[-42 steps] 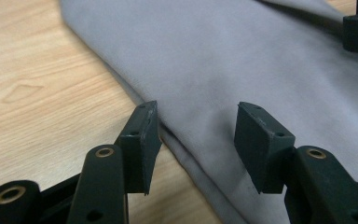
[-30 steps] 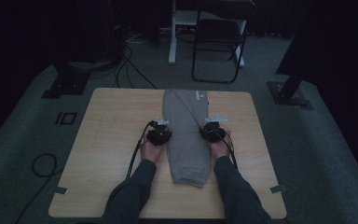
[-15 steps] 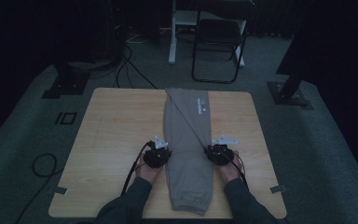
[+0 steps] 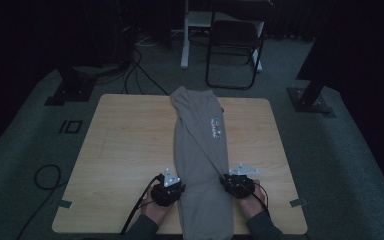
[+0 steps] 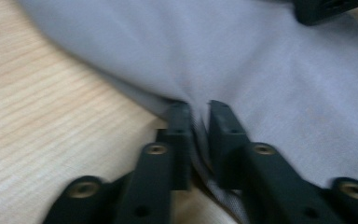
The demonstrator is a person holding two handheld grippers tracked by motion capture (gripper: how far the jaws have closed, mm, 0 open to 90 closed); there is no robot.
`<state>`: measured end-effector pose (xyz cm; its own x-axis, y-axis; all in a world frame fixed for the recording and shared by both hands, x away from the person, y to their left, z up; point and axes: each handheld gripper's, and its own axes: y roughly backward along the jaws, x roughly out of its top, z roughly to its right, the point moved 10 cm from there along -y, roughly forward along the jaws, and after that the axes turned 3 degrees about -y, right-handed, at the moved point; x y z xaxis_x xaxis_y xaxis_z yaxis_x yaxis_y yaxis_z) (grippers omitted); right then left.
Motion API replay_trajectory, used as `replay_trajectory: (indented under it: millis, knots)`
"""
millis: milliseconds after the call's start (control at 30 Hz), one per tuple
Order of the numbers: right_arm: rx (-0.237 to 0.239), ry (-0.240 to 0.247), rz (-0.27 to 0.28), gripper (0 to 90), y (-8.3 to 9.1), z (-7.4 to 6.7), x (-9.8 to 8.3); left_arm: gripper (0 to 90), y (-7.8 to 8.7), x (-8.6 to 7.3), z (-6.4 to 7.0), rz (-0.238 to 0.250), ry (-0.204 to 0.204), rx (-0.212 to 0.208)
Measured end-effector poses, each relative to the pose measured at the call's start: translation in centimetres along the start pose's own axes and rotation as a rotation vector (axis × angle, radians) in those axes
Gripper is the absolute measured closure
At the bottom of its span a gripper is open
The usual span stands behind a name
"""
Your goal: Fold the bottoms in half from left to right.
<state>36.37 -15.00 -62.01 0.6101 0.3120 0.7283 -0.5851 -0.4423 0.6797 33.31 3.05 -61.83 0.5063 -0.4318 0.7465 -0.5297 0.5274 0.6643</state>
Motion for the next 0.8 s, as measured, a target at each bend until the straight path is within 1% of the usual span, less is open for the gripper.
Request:
replay_trajectory:
  millis: [67, 133, 167, 200, 233, 267, 300, 333, 400, 433, 467, 500, 533, 567, 600, 633, 667, 700, 733, 800]
  knots:
    - [0.021, 0.000, -0.002, 62.3, -0.2, -0.2, 0.2, 63.5, 0.1, 0.8, -0.9, 0.027, 0.002, 0.017]
    - [0.017, -0.001, 0.005, 56.4, -0.7, 0.0, 0.9, 60.2, 0.0, 2.1, -2.4, 0.059, 0.018, 0.045]
    - [0.017, -0.001, 0.005, 56.4, -0.7, 0.0, 0.9, 59.8, 0.0, 2.1, -2.4, 0.059, 0.018, 0.045]
    - [0.005, 0.022, 0.035, 49.1, -1.7, 0.2, 3.0, 59.1, -0.4, 3.4, -4.2, 0.080, 0.035, 0.080]
    - [0.005, 0.022, 0.035, 49.1, -1.7, 0.2, 3.0, 59.1, -0.8, 4.0, -5.2, 0.087, 0.049, 0.091]
    - [-0.005, 0.030, 0.038, 46.3, -2.3, 0.4, 3.8, 59.1, -1.1, 4.4, -6.0, 0.087, 0.056, 0.102]
    - [-0.015, 0.041, 0.031, 41.8, -3.6, 0.7, 5.4, 59.2, -1.7, 5.1, -7.2, 0.095, 0.067, 0.128]
    - [-0.015, 0.041, 0.031, 41.8, -3.6, 0.7, 5.4, 59.2, -2.2, 5.5, -8.0, 0.092, 0.084, 0.137]
    - [-0.035, 0.036, 0.027, 39.5, -5.1, 1.1, 7.0, 59.8, -3.2, 6.2, -9.4, 0.083, 0.110, 0.155]
    - [-0.034, 0.028, 0.019, 38.4, -5.9, 1.2, 7.7, 59.9, -3.8, 6.3, -10.0, 0.068, 0.114, 0.169]
    - [-0.037, 0.022, 0.008, 37.0, -6.7, 1.3, 8.4, 60.7, -4.3, 6.5, -10.5, 0.054, 0.114, 0.192]
    - [-0.075, 0.034, -0.013, 35.5, -8.2, 1.7, 9.6, 64.5, -4.8, 6.5, -10.9, 0.045, 0.118, 0.205]
    - [-0.075, 0.034, -0.013, 35.5, -8.2, 1.7, 9.6, 64.5, -5.2, 6.6, -11.1, 0.044, 0.128, 0.204]
    - [-0.082, 0.038, -0.014, 35.0, -8.9, 1.7, 10.3, 66.1, -5.5, 6.6, -11.3, 0.040, 0.138, 0.205]
    - [-0.070, 0.029, -0.017, 32.9, -10.1, 1.7, 11.3, 69.3, -5.8, 6.5, -11.5, 0.033, 0.145, 0.210]
    - [-0.070, 0.029, -0.017, 32.9, -10.1, 1.7, 11.3, 69.3, -6.0, 6.4, -11.6, 0.025, 0.144, 0.211]
    - [-0.067, 0.025, -0.021, 32.2, -10.6, 1.6, 11.6, 69.9, -6.2, 6.2, -11.7, 0.017, 0.149, 0.213]
    - [-0.085, 0.047, -0.032, 31.6, -11.4, 1.7, 11.8, 71.1, -6.4, 6.0, -11.7, 0.006, 0.146, 0.216]
    - [-0.105, 0.064, -0.044, 31.5, -11.8, 1.9, 11.7, 72.0, -6.4, 6.0, -11.7, 0.011, 0.143, 0.221]
    - [-0.113, 0.066, -0.048, 30.3, -12.0, 2.1, 11.6, 72.8, -6.4, 6.0, -11.7, 0.009, 0.144, 0.223]
